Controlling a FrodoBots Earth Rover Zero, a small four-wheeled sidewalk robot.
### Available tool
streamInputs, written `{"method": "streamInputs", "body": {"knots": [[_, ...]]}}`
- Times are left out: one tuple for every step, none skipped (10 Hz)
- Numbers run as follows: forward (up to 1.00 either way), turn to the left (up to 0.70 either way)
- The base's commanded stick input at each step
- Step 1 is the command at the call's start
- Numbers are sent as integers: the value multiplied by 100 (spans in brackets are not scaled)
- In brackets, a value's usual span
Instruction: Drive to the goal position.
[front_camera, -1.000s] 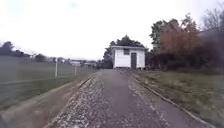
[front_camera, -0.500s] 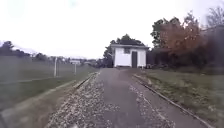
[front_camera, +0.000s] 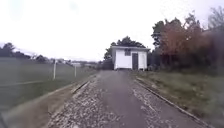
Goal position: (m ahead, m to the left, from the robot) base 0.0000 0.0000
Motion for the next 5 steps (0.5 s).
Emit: {"method": "streamInputs", "body": {"knots": [[60,0],[60,0],[60,0],[60,0],[60,0]]}}
